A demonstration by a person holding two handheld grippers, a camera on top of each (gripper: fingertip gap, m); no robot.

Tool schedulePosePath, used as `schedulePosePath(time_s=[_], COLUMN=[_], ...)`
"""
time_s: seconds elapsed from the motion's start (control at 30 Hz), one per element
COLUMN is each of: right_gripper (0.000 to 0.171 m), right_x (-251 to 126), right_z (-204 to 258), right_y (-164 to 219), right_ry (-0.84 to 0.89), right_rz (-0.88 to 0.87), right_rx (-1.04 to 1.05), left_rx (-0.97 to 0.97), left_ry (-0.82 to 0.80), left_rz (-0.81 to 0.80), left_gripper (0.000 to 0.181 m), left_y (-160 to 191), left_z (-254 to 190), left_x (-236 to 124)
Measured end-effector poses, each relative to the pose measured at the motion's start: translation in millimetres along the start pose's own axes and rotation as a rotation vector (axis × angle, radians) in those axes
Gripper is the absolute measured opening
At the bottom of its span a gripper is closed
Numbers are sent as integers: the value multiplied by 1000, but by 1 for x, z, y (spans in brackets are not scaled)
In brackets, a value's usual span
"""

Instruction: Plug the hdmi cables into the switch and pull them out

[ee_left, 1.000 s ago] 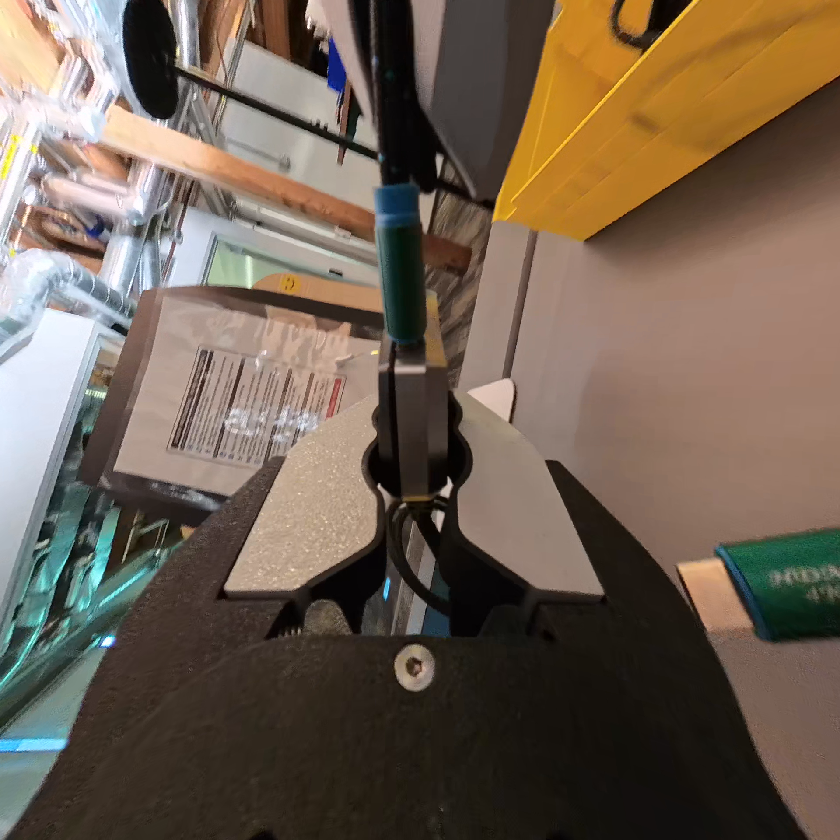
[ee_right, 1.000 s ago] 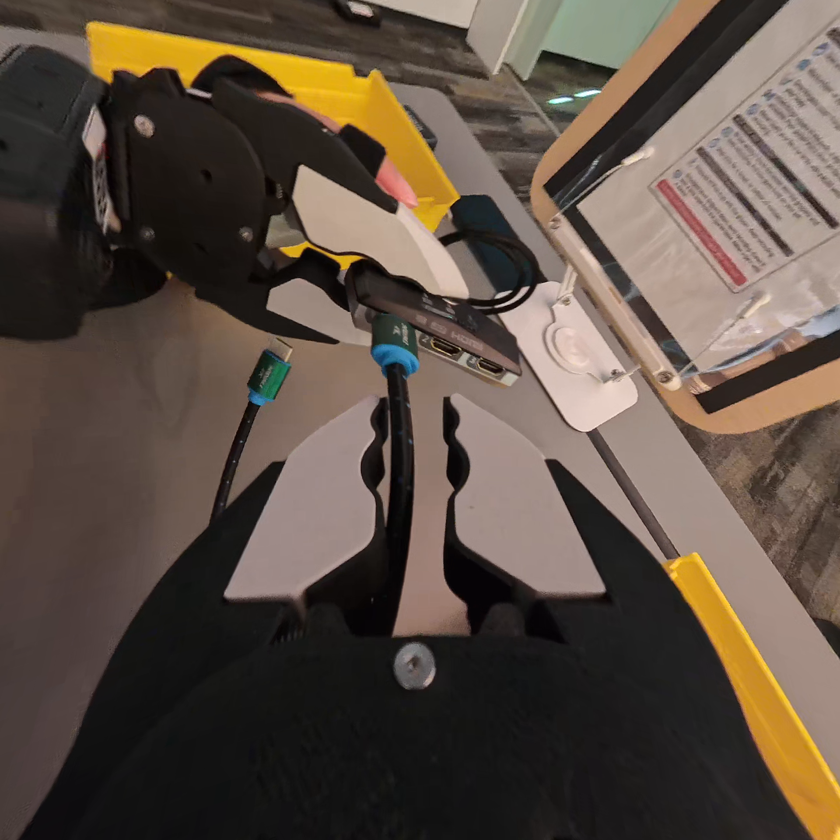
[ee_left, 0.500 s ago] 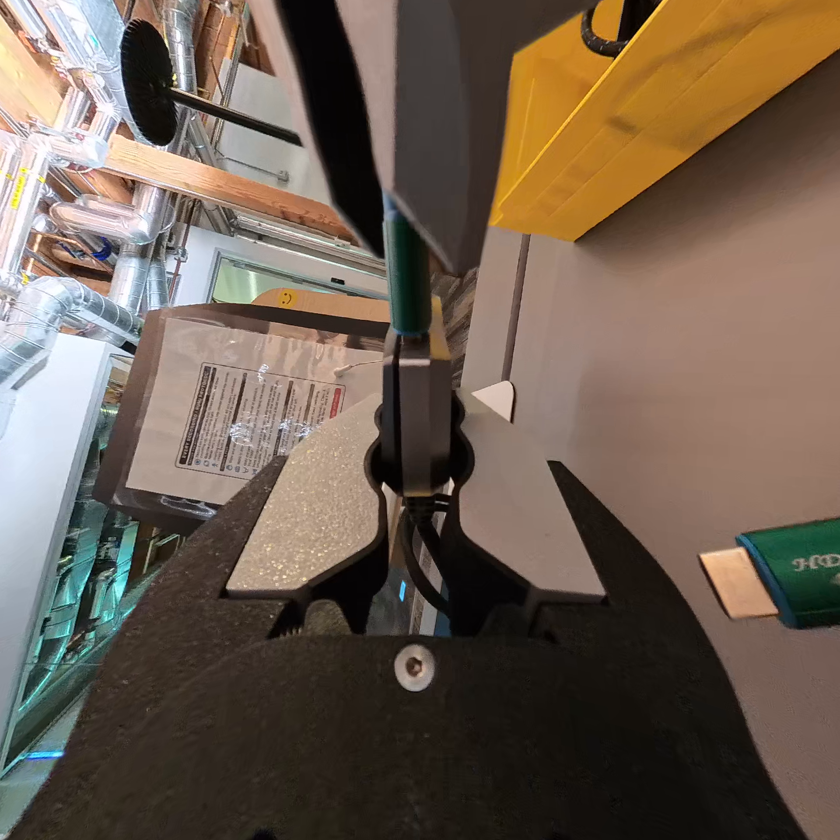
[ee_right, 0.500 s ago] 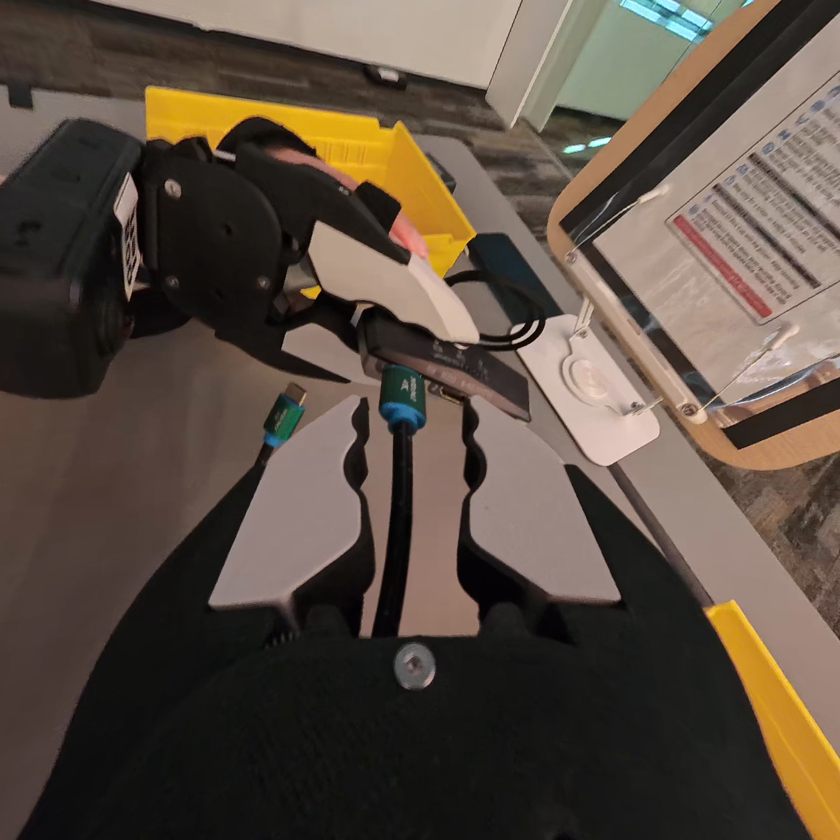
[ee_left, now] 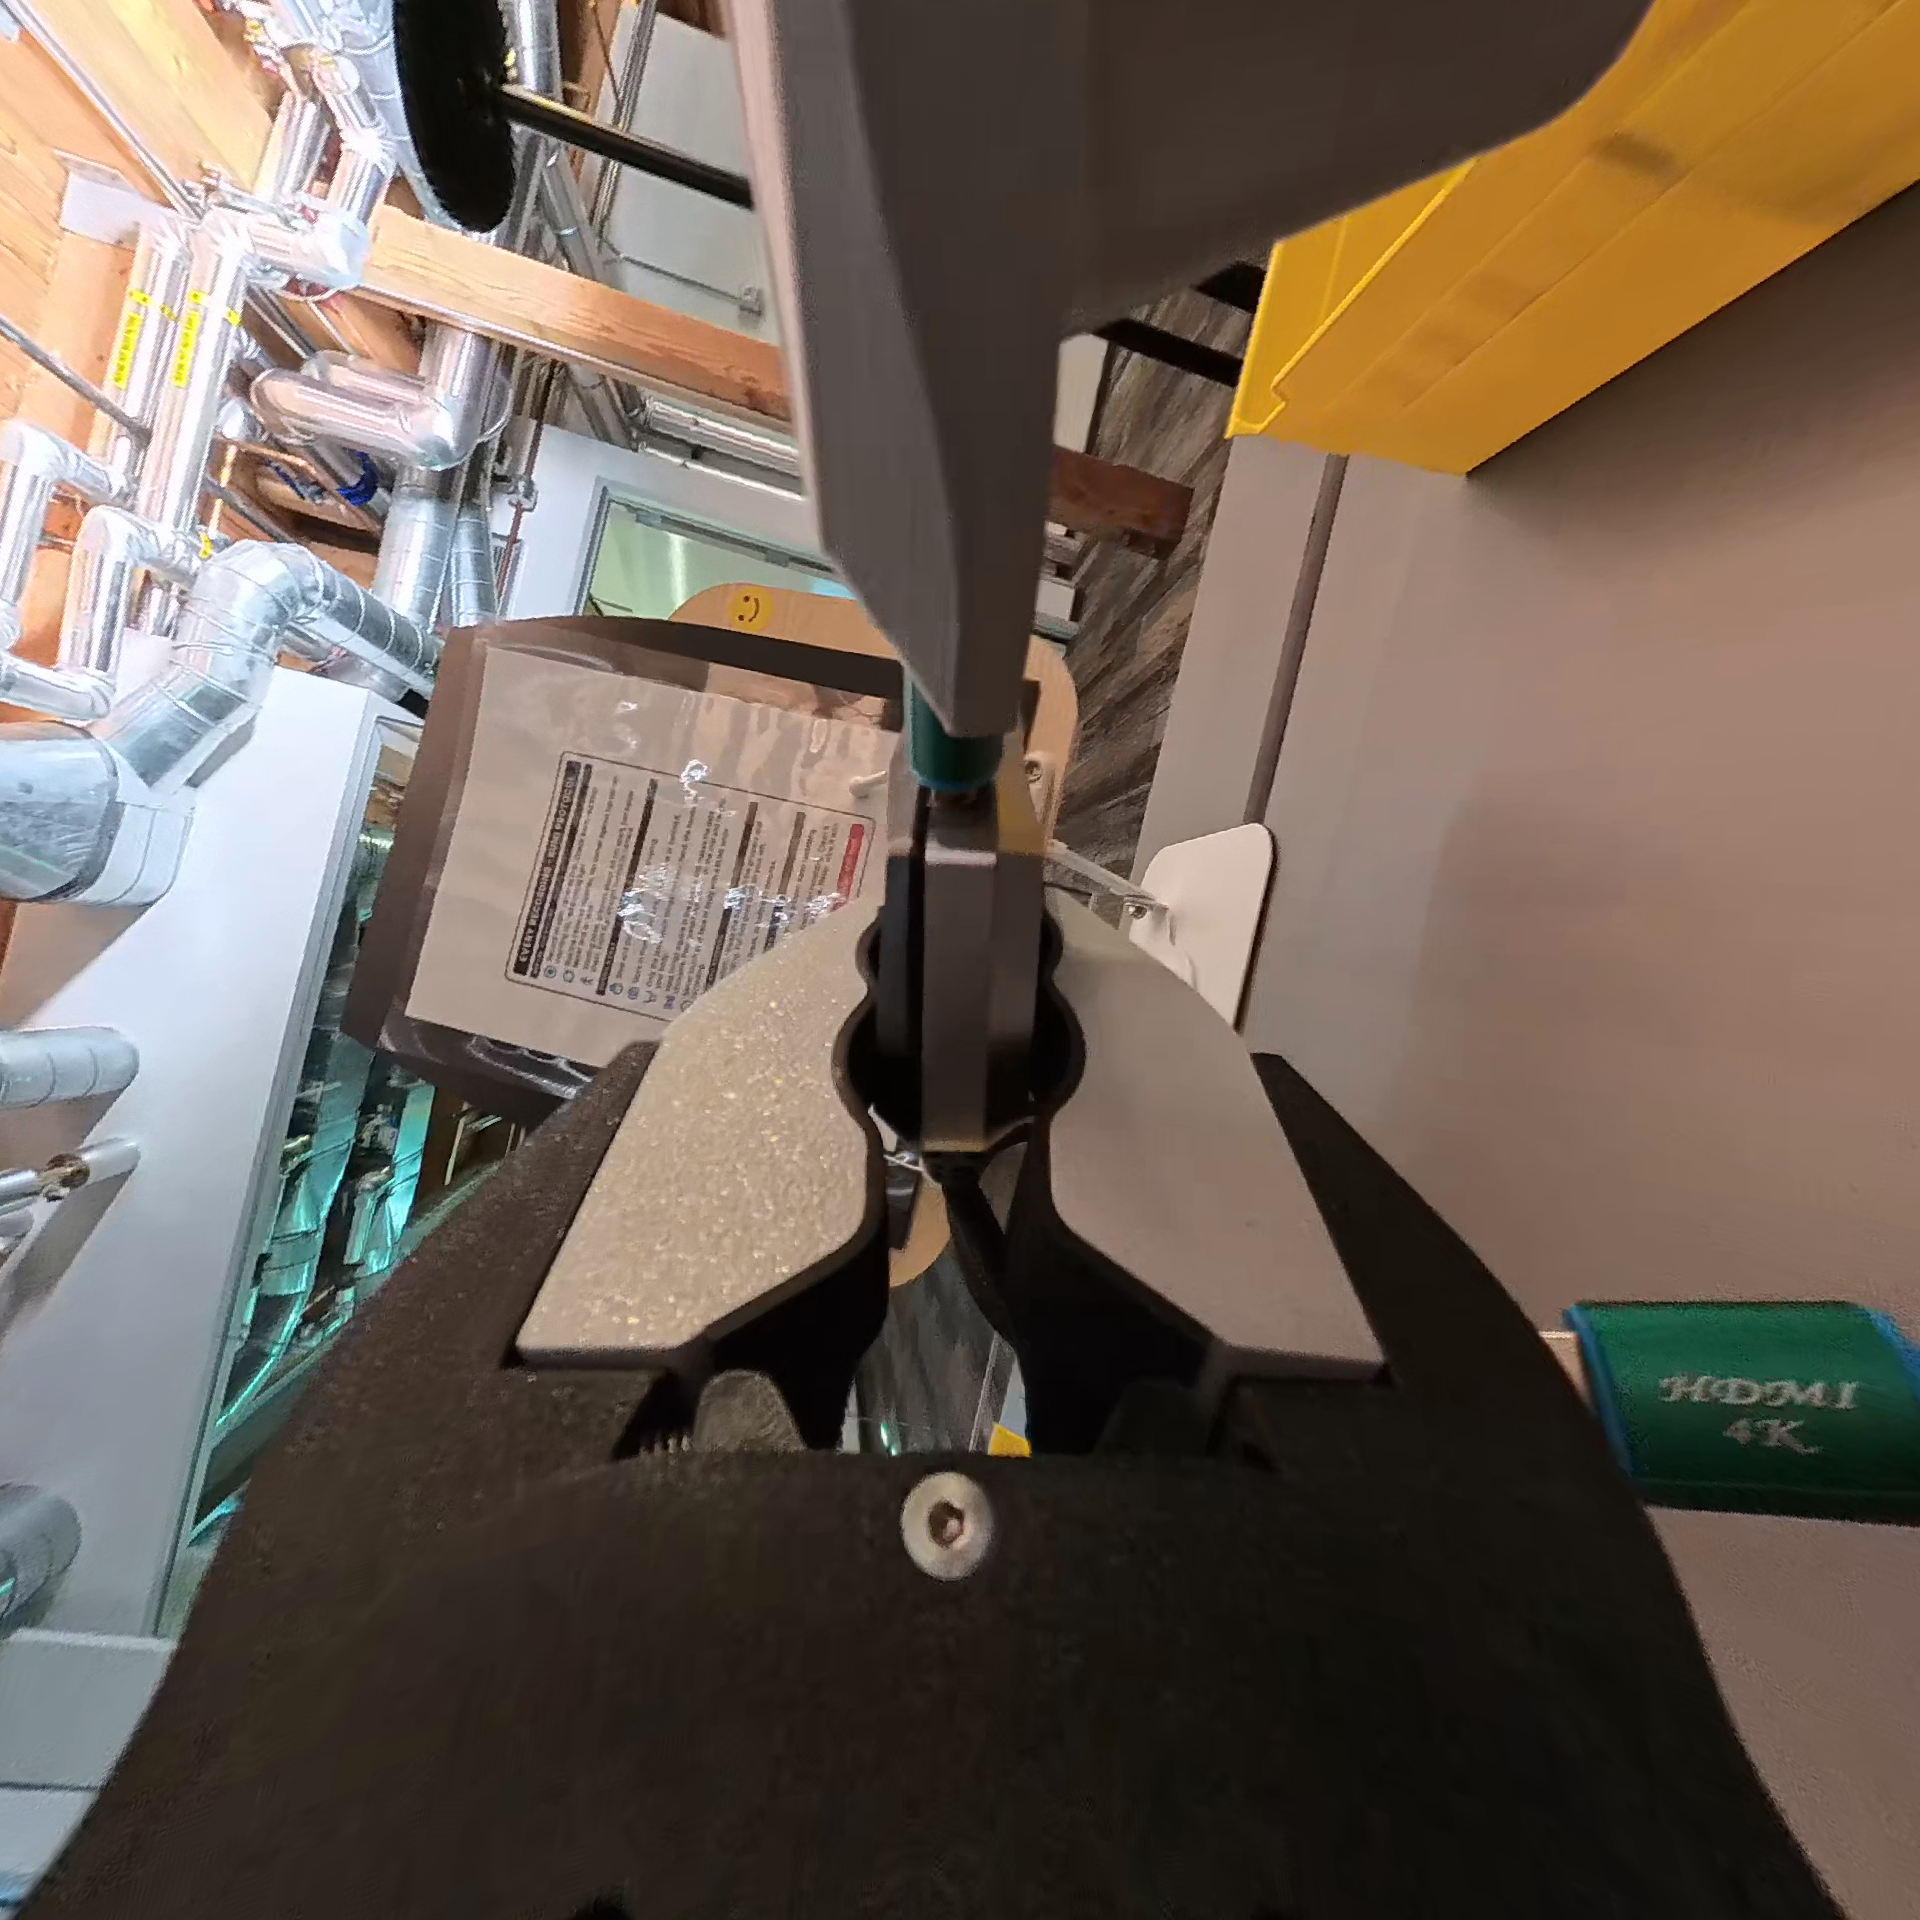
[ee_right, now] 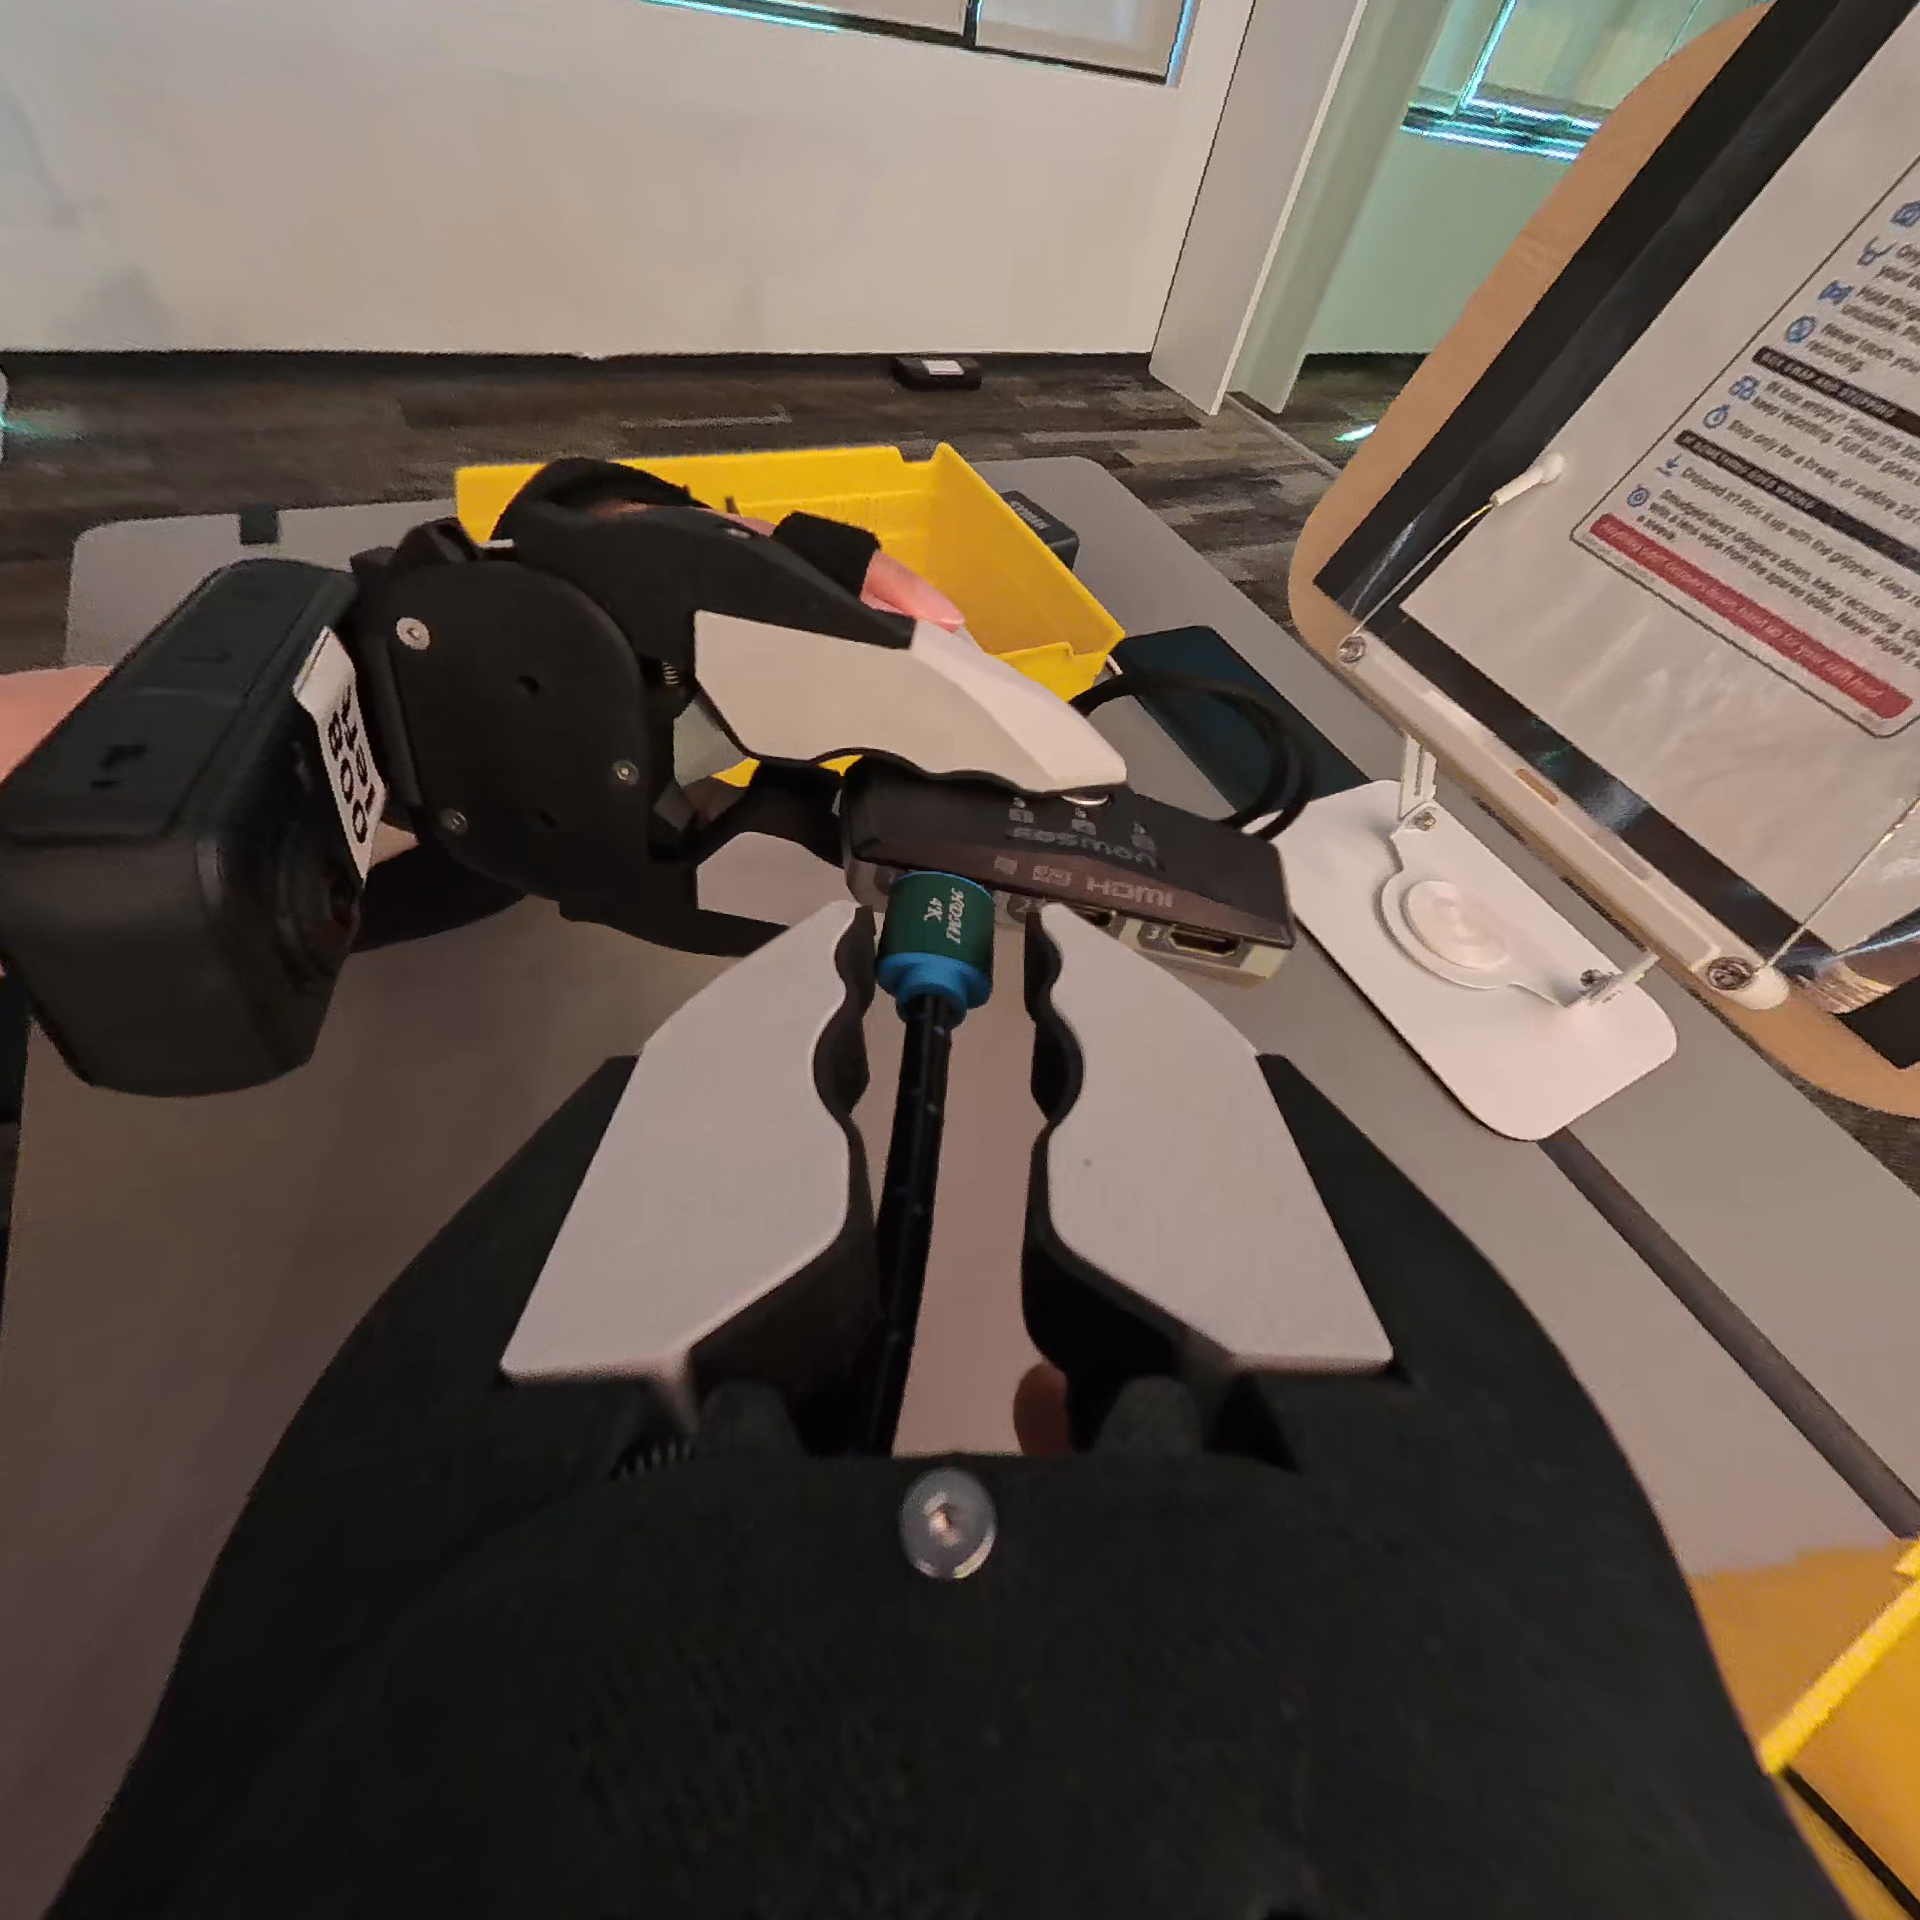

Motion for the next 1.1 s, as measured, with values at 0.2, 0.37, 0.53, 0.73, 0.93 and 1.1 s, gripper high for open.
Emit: schedulePosePath(time_s=[0.2,0.37,0.53,0.73,0.93,1.1], right_gripper=[28,26,32,35,26,21], right_x=[3,6,2,-2,4,9], right_z=[-2,0,0,4,9,9], right_y=[-1,-2,-3,-7,-3,-1], right_ry=[14,24,96,95,79,113], right_rz=[-41,-68,2,0,58,86], right_rx=[-1,-27,-79,-87,-136,-180], left_rx=[-7,-6,-4,-23,3,0], left_ry=[-35,-46,-27,-34,-26,-37], left_rz=[35,59,65,55,52,24], left_gripper=[22,22,22,22,21,23], left_y=[2,3,0,-7,-10,-6], left_z=[3,6,4,8,6,3], left_x=[2,2,2,-1,-2,-1])
Point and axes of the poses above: each gripper's, where its closed fingertips meet, x out along the fingers, y out of its underside, z = x × y across the jaws, the point moved 5 cm from there along -x, back along the fingers, and after that the axes turned 14 degrees about -y, right-handed, at the moved point
